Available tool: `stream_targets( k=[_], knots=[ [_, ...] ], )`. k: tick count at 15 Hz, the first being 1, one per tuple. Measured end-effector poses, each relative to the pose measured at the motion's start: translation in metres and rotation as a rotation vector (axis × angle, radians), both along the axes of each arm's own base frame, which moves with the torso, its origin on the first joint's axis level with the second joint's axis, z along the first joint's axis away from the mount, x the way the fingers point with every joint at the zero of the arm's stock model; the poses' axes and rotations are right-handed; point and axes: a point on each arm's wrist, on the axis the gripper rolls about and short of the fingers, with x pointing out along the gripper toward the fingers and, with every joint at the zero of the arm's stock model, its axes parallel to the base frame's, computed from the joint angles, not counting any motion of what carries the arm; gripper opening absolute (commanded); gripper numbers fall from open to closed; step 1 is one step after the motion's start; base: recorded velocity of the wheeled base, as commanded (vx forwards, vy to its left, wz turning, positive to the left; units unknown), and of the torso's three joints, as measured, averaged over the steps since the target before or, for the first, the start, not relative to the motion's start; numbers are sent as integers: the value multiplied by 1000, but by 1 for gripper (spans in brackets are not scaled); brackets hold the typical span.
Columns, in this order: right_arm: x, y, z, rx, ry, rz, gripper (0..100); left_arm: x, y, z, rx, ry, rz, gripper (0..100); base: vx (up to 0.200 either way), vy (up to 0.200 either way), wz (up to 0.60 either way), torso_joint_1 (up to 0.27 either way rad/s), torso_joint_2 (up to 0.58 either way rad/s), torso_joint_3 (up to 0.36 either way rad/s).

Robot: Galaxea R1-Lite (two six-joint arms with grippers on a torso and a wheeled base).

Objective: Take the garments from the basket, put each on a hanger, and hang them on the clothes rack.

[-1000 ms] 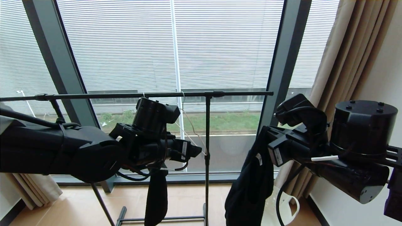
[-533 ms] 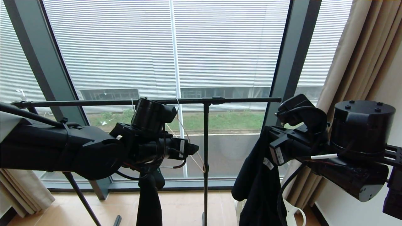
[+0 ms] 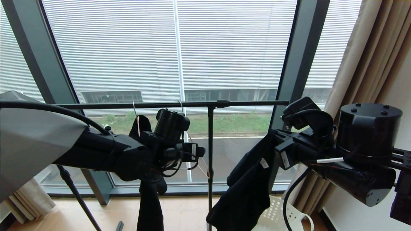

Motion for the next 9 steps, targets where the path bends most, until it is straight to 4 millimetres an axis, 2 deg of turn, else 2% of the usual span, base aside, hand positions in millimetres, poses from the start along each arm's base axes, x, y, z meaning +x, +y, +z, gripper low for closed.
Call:
stream_targets(
  k=[5, 9],
  knots=[
    [1, 2, -1, -3, 3, 4, 0, 23, -14, -30, -34, 50, 67, 100, 0, 0, 0, 0, 0, 0],
    [3, 3, -4, -10, 12, 5, 0, 29, -17, -41, -5, 48, 114, 100, 0, 0, 0, 0, 0, 0]
  ],
)
